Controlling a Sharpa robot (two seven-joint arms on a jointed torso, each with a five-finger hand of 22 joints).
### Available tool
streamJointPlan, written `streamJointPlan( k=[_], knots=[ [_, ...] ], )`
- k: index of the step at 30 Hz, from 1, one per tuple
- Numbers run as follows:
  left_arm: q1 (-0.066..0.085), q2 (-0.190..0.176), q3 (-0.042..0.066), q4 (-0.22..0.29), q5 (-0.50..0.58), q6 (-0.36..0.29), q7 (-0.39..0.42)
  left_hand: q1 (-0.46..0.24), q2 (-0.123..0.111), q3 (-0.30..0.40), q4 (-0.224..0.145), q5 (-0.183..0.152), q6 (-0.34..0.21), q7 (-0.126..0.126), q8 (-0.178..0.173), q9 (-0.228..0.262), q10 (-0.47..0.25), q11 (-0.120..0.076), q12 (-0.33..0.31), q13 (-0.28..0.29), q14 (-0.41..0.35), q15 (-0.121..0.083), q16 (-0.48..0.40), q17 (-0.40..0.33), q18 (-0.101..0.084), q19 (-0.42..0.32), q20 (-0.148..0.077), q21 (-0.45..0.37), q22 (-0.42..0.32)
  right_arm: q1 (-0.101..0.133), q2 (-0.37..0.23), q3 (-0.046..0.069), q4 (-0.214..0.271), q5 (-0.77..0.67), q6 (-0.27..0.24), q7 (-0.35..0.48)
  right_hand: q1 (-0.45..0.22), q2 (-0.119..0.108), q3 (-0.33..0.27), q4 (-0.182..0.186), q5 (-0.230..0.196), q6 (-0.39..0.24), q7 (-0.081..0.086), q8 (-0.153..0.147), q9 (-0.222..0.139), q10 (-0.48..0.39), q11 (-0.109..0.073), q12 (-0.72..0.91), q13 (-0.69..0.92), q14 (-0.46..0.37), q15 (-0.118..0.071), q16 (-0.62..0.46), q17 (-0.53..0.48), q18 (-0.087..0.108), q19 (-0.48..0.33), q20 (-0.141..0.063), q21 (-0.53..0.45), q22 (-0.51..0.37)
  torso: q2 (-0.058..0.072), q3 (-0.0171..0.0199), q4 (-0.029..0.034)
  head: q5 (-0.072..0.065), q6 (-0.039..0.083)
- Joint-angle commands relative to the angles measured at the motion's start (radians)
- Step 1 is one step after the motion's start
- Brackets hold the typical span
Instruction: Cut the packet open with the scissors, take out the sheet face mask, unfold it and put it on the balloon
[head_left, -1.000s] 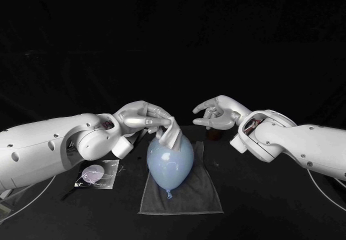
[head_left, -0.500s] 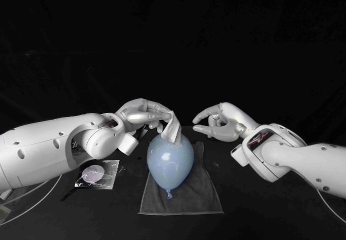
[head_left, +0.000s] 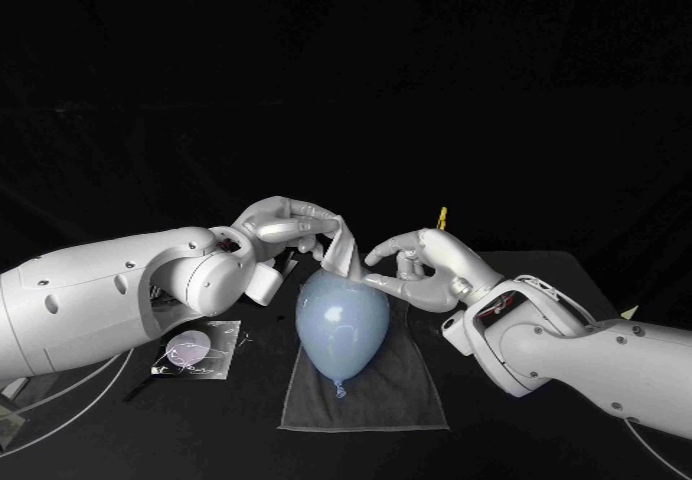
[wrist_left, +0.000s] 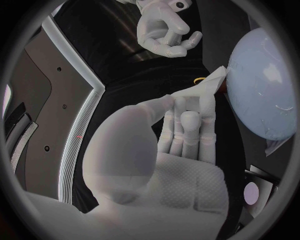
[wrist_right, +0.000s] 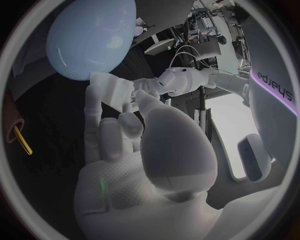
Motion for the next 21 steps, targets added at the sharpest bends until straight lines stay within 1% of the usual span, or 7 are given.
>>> streamJointPlan(
  k=[1,5,6,11,17,19,21],
  knots=[
    [0.001,0.005,0.001,0.003,0.035,-0.033,0.005,-0.016,0.000,0.011,-0.001,0.003,0.000,0.001,0.000,0.127,0.009,-0.001,-0.009,-0.005,-0.005,0.002,-0.008,-0.007,0.020,0.010,0.000,-0.001,-0.004,-0.005,0.020,0.001,-0.018,-0.122,-0.062,-0.111,-0.004,-0.011,-0.004,0.007,-0.005,-0.014,0.001,-0.007,-0.005,-0.009,0.004,-0.007,-0.008,-0.010,0.001,-0.006,-0.009,0.009,-0.004,0.009,0.000,0.001,0.001,-0.0012,0.0017,-0.002,0.003],
    [0.001,0.009,0.001,0.006,0.041,-0.032,0.006,-0.024,-0.001,0.018,-0.003,0.003,0.000,0.000,-0.001,0.135,0.020,-0.002,-0.018,-0.013,0.013,0.001,-0.005,0.005,0.020,0.016,-0.001,-0.003,-0.008,-0.011,0.050,0.001,-0.037,-0.188,-0.069,-0.170,-0.010,-0.024,-0.018,0.017,-0.008,-0.025,0.005,-0.012,-0.011,-0.020,0.008,-0.013,-0.018,-0.017,0.005,-0.010,-0.019,0.009,-0.009,0.013,-0.003,0.002,0.001,-0.0013,0.0013,0.000,0.003],
    [0.001,0.009,0.001,0.007,0.042,-0.033,0.006,-0.028,-0.001,0.021,-0.004,0.003,-0.001,0.000,-0.002,0.138,0.025,-0.002,-0.021,-0.016,0.020,0.000,-0.004,0.009,0.020,0.020,-0.002,-0.004,-0.009,-0.013,0.057,0.001,-0.041,-0.202,-0.069,-0.182,-0.018,-0.033,-0.031,0.027,-0.010,-0.033,0.008,-0.015,-0.014,-0.031,0.011,-0.021,-0.027,-0.023,0.008,-0.013,-0.026,0.009,-0.013,0.016,-0.006,0.001,0.001,-0.0015,0.0012,0.000,0.003],
    [0.001,0.013,0.001,0.009,0.046,-0.036,0.006,-0.046,-0.001,0.034,-0.009,0.003,-0.004,-0.004,-0.005,0.159,0.059,-0.007,-0.043,-0.035,0.080,-0.006,0.014,0.061,0.021,0.044,-0.008,-0.006,-0.017,-0.020,0.092,0.001,-0.064,-0.270,-0.060,-0.249,-0.024,-0.046,-0.071,0.054,-0.016,-0.050,0.014,-0.018,-0.021,-0.059,0.018,-0.035,-0.051,-0.043,0.015,-0.021,-0.047,0.010,-0.024,0.023,-0.014,0.000,0.001,-0.0013,0.0024,0.000,0.003],
    [0.001,0.016,0.001,0.009,0.048,-0.036,0.006,-0.060,-0.001,0.043,-0.013,0.003,-0.007,-0.006,-0.009,0.179,0.089,-0.010,-0.067,-0.052,0.119,-0.010,0.025,0.095,0.021,0.065,-0.013,-0.009,-0.024,-0.027,0.121,0.001,-0.091,-0.320,-0.075,-0.309,-0.016,-0.045,-0.110,0.078,-0.016,-0.057,0.017,-0.014,-0.023,-0.070,0.022,-0.034,-0.059,-0.051,0.019,-0.021,-0.054,0.011,-0.027,0.028,-0.020,-0.001,0.000,-0.0014,0.0008,0.003,0.004],
    [0.001,0.016,0.001,0.010,0.049,-0.035,0.005,-0.062,0.000,0.046,-0.014,0.003,-0.007,-0.007,-0.010,0.183,0.097,-0.011,-0.074,-0.057,0.128,-0.011,0.027,0.103,0.021,0.069,-0.014,-0.010,-0.026,-0.027,0.124,0.001,-0.094,-0.325,-0.088,-0.315,-0.013,-0.041,-0.116,0.084,-0.015,-0.056,0.017,-0.012,-0.023,-0.068,0.022,-0.029,-0.057,-0.049,0.019,-0.019,-0.051,0.011,-0.027,0.028,-0.020,-0.001,0.000,-0.0009,0.0016,0.003,0.006],
    [0.001,0.015,0.001,0.011,0.049,-0.032,0.004,-0.067,0.000,0.049,-0.015,0.003,-0.009,-0.008,-0.012,0.191,0.110,-0.012,-0.086,-0.065,0.140,-0.013,0.029,0.111,0.021,0.075,-0.016,-0.012,-0.029,-0.028,0.127,0.002,-0.096,-0.332,-0.117,-0.319,-0.001,-0.027,-0.122,0.094,-0.006,-0.046,0.013,-0.003,-0.022,-0.058,0.019,-0.015,-0.048,-0.041,0.016,-0.010,-0.042,0.012,-0.022,0.027,-0.018,0.000,0.001,-0.0004,0.0026,0.004,0.006]
  ],
)
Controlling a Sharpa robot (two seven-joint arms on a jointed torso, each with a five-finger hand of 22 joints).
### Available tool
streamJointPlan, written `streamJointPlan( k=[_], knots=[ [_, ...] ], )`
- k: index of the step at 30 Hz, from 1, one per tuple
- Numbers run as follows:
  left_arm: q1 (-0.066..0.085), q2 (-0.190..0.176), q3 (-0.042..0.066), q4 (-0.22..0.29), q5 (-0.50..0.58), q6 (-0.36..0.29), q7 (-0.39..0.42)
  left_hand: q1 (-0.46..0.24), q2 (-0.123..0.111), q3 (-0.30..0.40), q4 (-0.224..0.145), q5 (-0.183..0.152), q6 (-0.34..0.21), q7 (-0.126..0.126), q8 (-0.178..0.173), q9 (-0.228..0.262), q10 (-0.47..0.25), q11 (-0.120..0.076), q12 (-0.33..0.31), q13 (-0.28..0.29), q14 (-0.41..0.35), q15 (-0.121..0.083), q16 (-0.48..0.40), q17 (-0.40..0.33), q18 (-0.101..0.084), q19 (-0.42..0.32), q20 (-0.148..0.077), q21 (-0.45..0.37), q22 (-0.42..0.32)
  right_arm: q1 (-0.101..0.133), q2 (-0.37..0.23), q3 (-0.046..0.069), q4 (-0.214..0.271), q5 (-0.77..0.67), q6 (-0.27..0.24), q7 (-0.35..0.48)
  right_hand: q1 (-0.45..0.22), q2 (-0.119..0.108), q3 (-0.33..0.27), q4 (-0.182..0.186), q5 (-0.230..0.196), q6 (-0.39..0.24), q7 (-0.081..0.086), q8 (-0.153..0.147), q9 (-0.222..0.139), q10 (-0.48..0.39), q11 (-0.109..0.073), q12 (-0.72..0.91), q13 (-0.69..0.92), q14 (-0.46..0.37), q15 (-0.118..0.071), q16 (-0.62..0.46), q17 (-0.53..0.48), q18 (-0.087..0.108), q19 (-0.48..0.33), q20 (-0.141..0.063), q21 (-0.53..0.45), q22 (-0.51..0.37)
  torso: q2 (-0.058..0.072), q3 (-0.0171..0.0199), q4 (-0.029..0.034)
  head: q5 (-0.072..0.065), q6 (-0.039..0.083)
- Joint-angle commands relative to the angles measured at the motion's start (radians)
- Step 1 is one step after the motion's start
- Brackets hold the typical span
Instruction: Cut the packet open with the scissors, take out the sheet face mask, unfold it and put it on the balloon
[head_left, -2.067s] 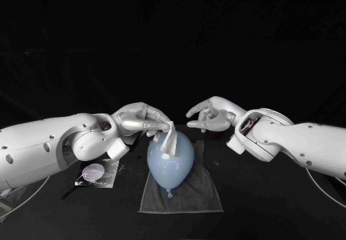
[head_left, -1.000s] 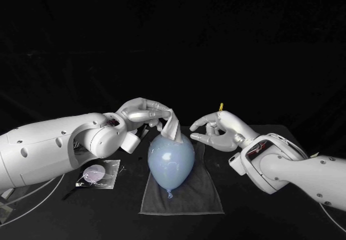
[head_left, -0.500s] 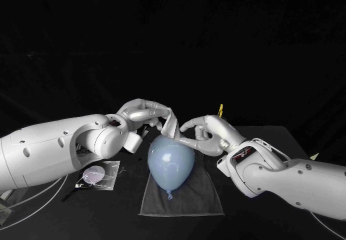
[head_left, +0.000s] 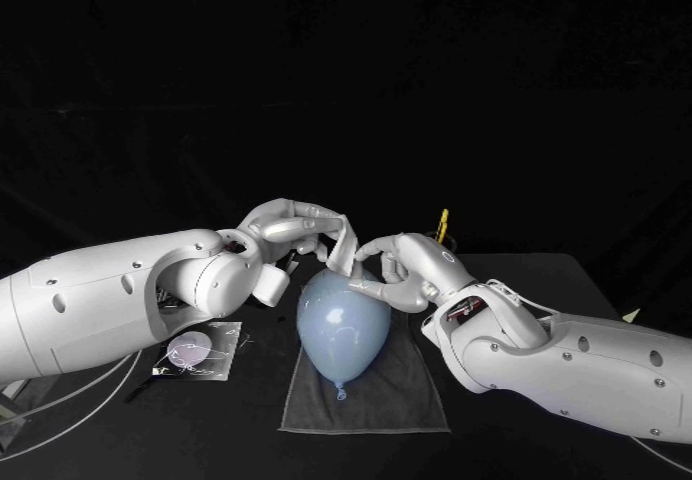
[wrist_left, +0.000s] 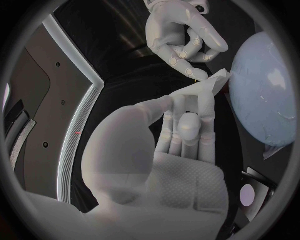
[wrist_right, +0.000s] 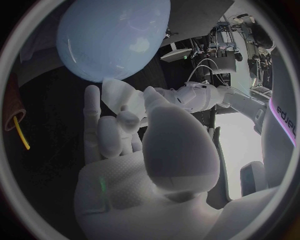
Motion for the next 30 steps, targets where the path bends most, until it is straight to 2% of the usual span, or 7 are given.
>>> streamJointPlan(
  k=[1,9,11,13,24,30],
  knots=[
    [0.001,0.001,0.001,0.004,0.010,0.003,0.004,-0.015,0.001,0.007,-0.001,0.004,-0.006,-0.004,-0.002,0.163,0.015,-0.002,-0.012,-0.007,0.013,-0.001,0.006,0.008,0.011,0.011,0.000,-0.005,-0.003,-0.001,0.004,0.002,-0.003,-0.068,-0.081,-0.057,0.025,0.023,-0.004,0.010,0.001,0.014,-0.009,0.015,0.001,0.014,-0.008,0.022,0.015,0.015,-0.005,0.014,0.018,0.014,0.008,0.001,0.000,0.002,0.001,0.0015,0.0010,0.002,0.002],
    [0.001,-0.002,0.001,0.004,0.011,0.013,0.000,-0.019,0.002,0.008,-0.002,0.004,-0.008,-0.005,-0.004,0.171,0.026,-0.003,-0.028,-0.016,0.015,-0.002,0.001,0.000,0.011,0.017,-0.001,-0.009,-0.008,-0.002,0.013,0.003,-0.001,-0.030,-0.125,-0.016,0.054,0.067,0.009,0.025,-0.004,0.043,-0.021,0.032,-0.002,0.061,-0.020,0.070,0.055,0.053,-0.017,0.040,0.057,0.015,0.030,-0.011,0.013,0.011,0.001,0.0008,-0.0004,0.000,-0.001],
    [0.001,-0.001,0.001,0.004,0.011,0.017,0.000,-0.024,0.009,0.011,-0.001,0.004,-0.016,-0.006,-0.009,0.182,0.054,-0.005,-0.052,-0.028,0.016,-0.004,-0.007,-0.007,0.010,0.022,-0.003,-0.015,-0.013,-0.002,0.014,0.004,-0.001,-0.017,-0.132,-0.003,0.059,0.086,0.019,0.026,-0.022,0.051,-0.024,0.033,-0.006,0.071,-0.023,0.080,0.063,0.062,-0.020,0.046,0.067,0.015,0.034,-0.014,0.016,0.013,0.001,0.0013,-0.0003,0.001,-0.003],
    [0.001,-0.001,0.001,0.004,0.009,0.020,-0.001,-0.027,0.013,0.012,0.000,0.003,-0.020,-0.007,-0.012,0.193,0.075,-0.005,-0.082,-0.041,0.018,-0.005,-0.013,-0.012,0.010,0.026,-0.004,-0.020,-0.018,-0.002,0.015,0.005,-0.001,-0.010,-0.136,0.004,0.060,0.094,0.025,0.026,-0.025,0.055,-0.026,0.034,-0.007,0.079,-0.024,0.088,0.071,0.067,-0.021,0.050,0.074,0.015,0.036,-0.015,0.018,0.014,0.001,0.0014,-0.0007,0.000,-0.004],
    [0.001,0.000,0.001,0.004,0.006,0.037,-0.002,-0.041,0.044,0.018,0.020,0.003,-0.046,0.000,-0.025,0.234,0.144,0.002,-0.215,-0.089,0.018,0.000,-0.037,-0.035,0.010,0.042,-0.001,-0.043,-0.039,-0.002,0.021,0.008,-0.004,0.002,-0.119,0.013,0.067,0.096,0.030,0.022,-0.028,0.063,-0.029,0.036,-0.009,0.088,-0.027,0.099,0.082,0.073,-0.023,0.055,0.081,0.015,0.039,-0.017,0.020,0.017,0.000,0.0006,-0.0003,-0.005,-0.006],
    [0.001,0.002,0.001,0.005,0.006,0.047,-0.003,-0.046,0.047,0.016,0.026,0.003,-0.052,0.001,-0.025,0.258,0.196,0.002,-0.295,-0.113,0.022,0.000,-0.047,-0.040,0.010,0.051,-0.001,-0.055,-0.049,-0.002,0.032,0.008,-0.017,0.002,-0.099,0.005,0.065,0.091,0.029,0.023,-0.033,0.064,-0.029,0.035,-0.011,0.085,-0.027,0.094,0.077,0.070,-0.024,0.052,0.075,0.014,0.038,-0.018,0.020,0.018,-0.001,-0.0002,0.0003,-0.008,-0.005]
  ],
)
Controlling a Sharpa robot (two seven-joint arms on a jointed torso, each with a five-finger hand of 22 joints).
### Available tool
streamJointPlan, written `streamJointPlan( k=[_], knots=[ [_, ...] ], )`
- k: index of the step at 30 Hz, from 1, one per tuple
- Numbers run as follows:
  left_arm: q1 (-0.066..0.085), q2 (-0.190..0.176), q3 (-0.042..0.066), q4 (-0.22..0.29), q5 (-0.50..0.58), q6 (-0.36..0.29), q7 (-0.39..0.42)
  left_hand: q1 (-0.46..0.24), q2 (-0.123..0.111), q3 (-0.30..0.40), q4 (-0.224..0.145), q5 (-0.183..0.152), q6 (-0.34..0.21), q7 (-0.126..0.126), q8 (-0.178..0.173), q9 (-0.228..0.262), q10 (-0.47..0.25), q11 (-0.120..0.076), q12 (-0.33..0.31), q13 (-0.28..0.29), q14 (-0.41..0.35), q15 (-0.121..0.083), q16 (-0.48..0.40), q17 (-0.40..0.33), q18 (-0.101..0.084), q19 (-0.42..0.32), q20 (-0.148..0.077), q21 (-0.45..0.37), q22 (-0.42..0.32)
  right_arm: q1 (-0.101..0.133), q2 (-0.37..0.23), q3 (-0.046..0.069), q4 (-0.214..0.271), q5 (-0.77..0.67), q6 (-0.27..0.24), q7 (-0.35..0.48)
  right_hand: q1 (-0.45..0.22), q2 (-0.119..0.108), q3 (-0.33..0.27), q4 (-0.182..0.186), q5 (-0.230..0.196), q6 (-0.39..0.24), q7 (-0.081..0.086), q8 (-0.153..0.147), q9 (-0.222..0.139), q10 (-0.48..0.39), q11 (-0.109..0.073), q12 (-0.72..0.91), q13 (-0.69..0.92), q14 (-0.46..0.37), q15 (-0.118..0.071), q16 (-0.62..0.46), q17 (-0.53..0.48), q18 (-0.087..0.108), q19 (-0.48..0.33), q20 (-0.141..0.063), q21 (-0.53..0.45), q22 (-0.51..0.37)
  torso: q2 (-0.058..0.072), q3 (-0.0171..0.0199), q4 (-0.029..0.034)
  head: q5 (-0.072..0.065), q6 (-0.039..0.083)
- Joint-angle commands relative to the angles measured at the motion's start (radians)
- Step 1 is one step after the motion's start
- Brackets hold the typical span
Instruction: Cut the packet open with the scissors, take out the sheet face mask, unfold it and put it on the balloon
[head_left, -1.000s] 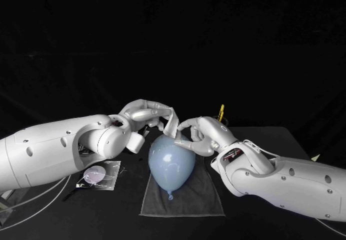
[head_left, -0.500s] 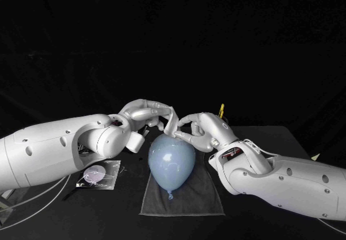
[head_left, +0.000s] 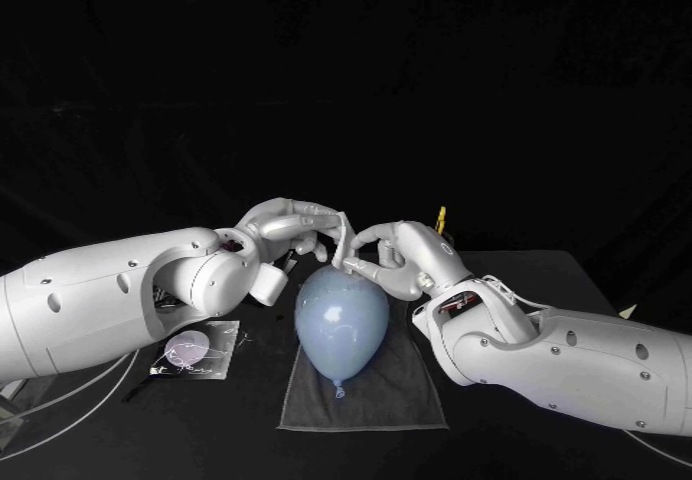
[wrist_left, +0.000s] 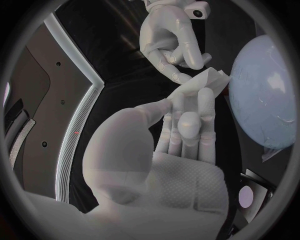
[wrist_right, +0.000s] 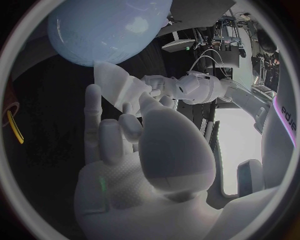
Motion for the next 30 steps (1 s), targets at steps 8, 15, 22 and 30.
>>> streamJointPlan(
  k=[8,15,22,30],
  knots=[
    [0.001,0.005,0.001,0.007,0.001,0.029,0.007,0.002,0.005,0.000,0.008,0.004,-0.007,0.004,-0.007,0.182,0.037,0.000,-0.063,-0.014,-0.007,-0.001,-0.024,-0.028,0.015,0.014,0.001,-0.015,-0.009,0.000,0.013,0.001,0.000,-0.006,0.062,-0.019,-0.072,-0.039,-0.059,0.008,-0.003,-0.004,0.004,-0.004,-0.013,-0.028,0.006,-0.032,-0.039,-0.024,0.007,-0.017,-0.040,0.004,-0.010,0.002,-0.005,0.002,0.001,-0.0007,0.0004,0.000,0.001],
    [0.001,0.010,0.001,0.005,0.001,0.009,0.014,0.004,0.004,0.001,0.006,0.004,-0.005,0.003,-0.008,0.186,0.047,0.000,-0.076,-0.015,-0.005,-0.001,-0.027,-0.028,0.015,0.016,0.000,-0.018,-0.012,0.000,0.001,0.001,0.021,-0.045,0.084,-0.064,-0.149,-0.047,-0.206,0.009,0.005,-0.016,0.008,0.010,-0.017,-0.057,0.012,-0.047,-0.066,-0.049,0.014,-0.028,-0.070,0.005,-0.023,0.010,-0.017,0.001,0.000,-0.0008,-0.0005,-0.001,0.000],
    [0.001,0.012,0.001,0.004,0.001,0.004,0.013,0.005,0.003,0.002,0.005,0.004,-0.002,0.003,-0.008,0.188,0.055,-0.001,-0.083,-0.015,-0.004,-0.002,-0.028,-0.028,0.015,0.018,-0.001,-0.019,-0.013,-0.002,-0.002,0.001,0.033,-0.129,0.078,-0.142,-0.156,-0.053,-0.307,0.012,0.000,-0.004,0.003,0.045,-0.012,-0.063,0.008,-0.045,-0.072,-0.053,0.012,-0.028,-0.077,0.006,-0.022,0.010,-0.022,0.001,-0.001,0.0009,-0.0003,0.000,0.001],
    [0.001,0.013,0.001,0.006,0.001,0.010,0.009,0.006,0.001,0.002,0.003,0.004,0.002,0.004,-0.008,0.190,0.063,-0.002,-0.088,-0.014,-0.001,-0.003,-0.028,-0.025,0.015,0.019,-0.001,-0.020,-0.014,-0.003,0.011,0.001,0.017,-0.166,0.086,-0.183,-0.143,-0.032,-0.338,0.011,0.001,0.028,-0.019,0.129,0.015,-0.056,-0.010,-0.035,-0.068,-0.046,-0.002,-0.023,-0.073,0.007,-0.015,-0.001,-0.025,0.001,0.001,-0.0003,0.0000,-0.002,0.004]
  ],
)
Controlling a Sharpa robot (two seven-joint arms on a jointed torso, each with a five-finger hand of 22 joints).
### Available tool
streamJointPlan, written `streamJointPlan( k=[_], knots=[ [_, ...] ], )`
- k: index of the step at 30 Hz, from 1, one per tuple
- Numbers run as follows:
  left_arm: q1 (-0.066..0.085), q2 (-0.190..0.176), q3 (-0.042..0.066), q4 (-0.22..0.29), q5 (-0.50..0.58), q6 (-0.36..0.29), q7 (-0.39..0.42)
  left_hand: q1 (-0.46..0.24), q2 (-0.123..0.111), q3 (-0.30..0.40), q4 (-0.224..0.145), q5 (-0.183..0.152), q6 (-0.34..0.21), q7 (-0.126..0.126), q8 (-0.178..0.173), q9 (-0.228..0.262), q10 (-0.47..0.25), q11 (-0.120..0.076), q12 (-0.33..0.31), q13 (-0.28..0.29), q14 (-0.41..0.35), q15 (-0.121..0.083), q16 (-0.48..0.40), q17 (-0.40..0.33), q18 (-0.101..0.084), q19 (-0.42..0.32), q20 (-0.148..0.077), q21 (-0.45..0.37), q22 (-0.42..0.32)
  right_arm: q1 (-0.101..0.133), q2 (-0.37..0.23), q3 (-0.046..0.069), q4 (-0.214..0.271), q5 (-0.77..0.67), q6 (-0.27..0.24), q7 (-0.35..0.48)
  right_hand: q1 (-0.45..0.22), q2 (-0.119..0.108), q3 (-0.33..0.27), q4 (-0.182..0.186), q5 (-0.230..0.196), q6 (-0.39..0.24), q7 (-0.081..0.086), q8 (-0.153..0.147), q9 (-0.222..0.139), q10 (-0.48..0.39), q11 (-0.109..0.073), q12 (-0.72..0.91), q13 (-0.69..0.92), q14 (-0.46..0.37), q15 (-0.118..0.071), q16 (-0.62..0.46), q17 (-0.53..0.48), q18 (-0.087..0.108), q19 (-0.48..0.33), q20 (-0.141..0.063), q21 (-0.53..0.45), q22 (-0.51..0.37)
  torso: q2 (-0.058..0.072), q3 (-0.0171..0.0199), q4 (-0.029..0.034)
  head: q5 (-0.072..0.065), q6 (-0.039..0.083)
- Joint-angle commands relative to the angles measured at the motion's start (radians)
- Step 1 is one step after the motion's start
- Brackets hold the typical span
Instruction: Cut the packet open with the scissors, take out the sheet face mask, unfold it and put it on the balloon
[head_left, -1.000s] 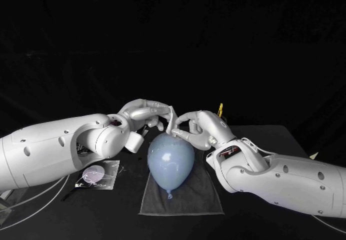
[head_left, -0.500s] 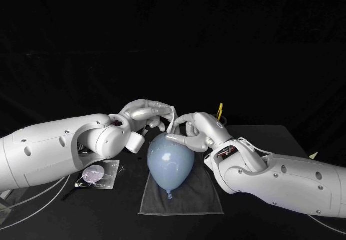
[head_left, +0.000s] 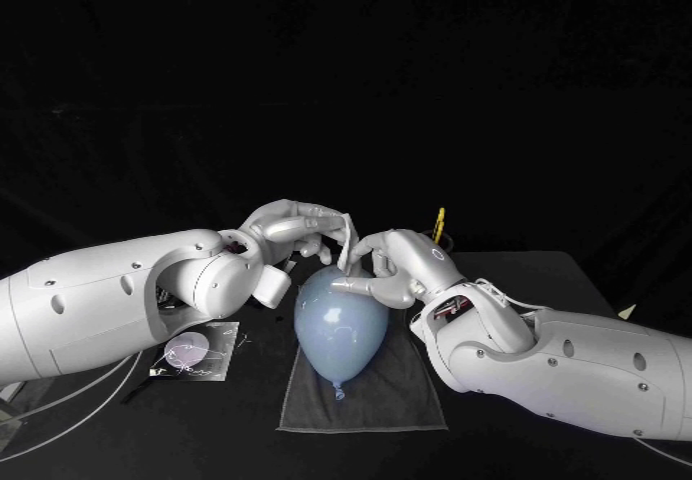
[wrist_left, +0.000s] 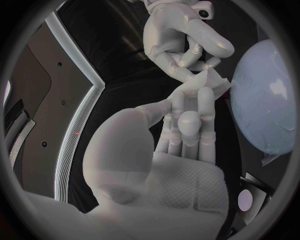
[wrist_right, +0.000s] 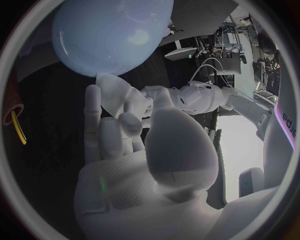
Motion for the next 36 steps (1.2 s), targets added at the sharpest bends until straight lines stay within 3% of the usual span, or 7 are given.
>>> streamJointPlan(
  k=[1,9,15,25,32,36],
  knots=[
    [0.001,0.003,0.001,0.003,0.001,0.006,0.007,0.005,0.000,0.003,-0.003,0.004,0.009,0.003,0.001,0.167,0.010,0.000,-0.007,-0.001,-0.002,-0.005,-0.003,0.002,0.011,0.006,-0.002,-0.005,-0.001,0.000,0.006,0.001,-0.006,-0.063,0.008,-0.058,0.012,0.011,-0.009,-0.003,0.000,0.006,-0.007,0.030,0.011,0.004,-0.013,0.011,0.005,0.007,-0.011,0.003,0.005,0.008,0.003,-0.012,-0.007,0.001,0.001,-0.0002,0.0006,-0.001,0.000],
    [0.001,0.007,0.001,0.008,0.001,0.009,0.005,0.006,-0.001,0.003,-0.004,0.004,0.010,0.003,0.001,0.168,0.013,0.000,-0.009,0.000,-0.001,-0.005,-0.003,0.003,0.011,0.007,-0.002,-0.005,-0.001,-0.001,0.021,0.001,-0.016,-0.068,-0.012,-0.063,0.068,0.048,-0.003,-0.006,0.031,0.001,-0.025,0.115,0.046,0.040,-0.030,0.046,0.042,0.034,-0.026,0.020,0.036,0.008,0.021,-0.026,-0.003,0.005,0.000,-0.0003,0.0016,-0.004,-0.002],
    [0.001,0.008,0.001,0.009,0.001,0.010,0.005,0.007,-0.001,0.003,-0.004,0.004,0.011,0.003,0.001,0.168,0.014,0.000,-0.010,0.000,0.000,-0.005,-0.002,0.004,0.011,0.007,-0.002,-0.005,-0.002,-0.001,0.027,0.001,-0.018,-0.069,-0.033,-0.060,0.110,0.074,0.030,-0.006,0.050,-0.002,-0.038,0.156,0.065,0.074,-0.043,0.077,0.080,0.057,-0.038,0.033,0.062,0.008,0.035,-0.037,0.003,0.011,0.000,-0.0003,0.0005,-0.003,-0.001],
    [0.001,0.007,0.001,0.005,0.001,0.008,0.005,0.007,-0.002,0.003,-0.005,0.004,0.011,0.003,0.001,0.168,0.014,0.000,-0.011,0.000,-0.001,-0.005,-0.003,0.003,0.011,0.007,-0.002,-0.005,-0.002,-0.001,0.020,0.001,-0.013,-0.065,-0.060,-0.044,0.178,0.104,0.115,-0.007,0.059,-0.006,-0.054,0.177,0.068,0.094,-0.058,0.089,0.104,0.074,-0.052,0.041,0.083,0.008,0.046,-0.050,0.009,0.019,0.000,0.0000,-0.0001,-0.001,-0.002],
    [0.001,0.006,0.001,-0.001,0.001,0.004,0.007,0.007,-0.002,0.004,-0.005,0.004,0.012,0.003,0.001,0.169,0.015,0.000,-0.012,0.000,-0.001,-0.006,-0.003,0.003,0.011,0.008,-0.002,-0.005,-0.002,-0.001,0.008,0.001,-0.006,-0.051,-0.062,-0.025,0.204,0.101,0.177,-0.007,0.085,-0.009,-0.058,0.179,0.064,0.095,-0.062,0.086,0.106,0.076,-0.055,0.040,0.085,0.007,0.046,-0.054,0.009,0.023,0.000,0.0003,-0.0003,-0.001,-0.001],
    [0.001,0.007,0.001,-0.003,0.001,0.003,0.008,0.008,-0.002,0.004,-0.006,0.004,0.012,0.003,0.000,0.169,0.015,0.000,-0.013,0.000,0.000,-0.006,-0.003,0.003,0.011,0.008,-0.003,-0.005,-0.002,-0.001,0.002,0.001,-0.003,-0.043,-0.056,-0.015,0.215,0.086,0.243,-0.006,0.090,-0.012,-0.058,0.179,0.060,0.092,-0.063,0.079,0.104,0.075,-0.056,0.038,0.083,0.006,0.045,-0.056,0.010,0.027,0.000,0.0002,-0.0006,-0.001,-0.001]
  ],
)
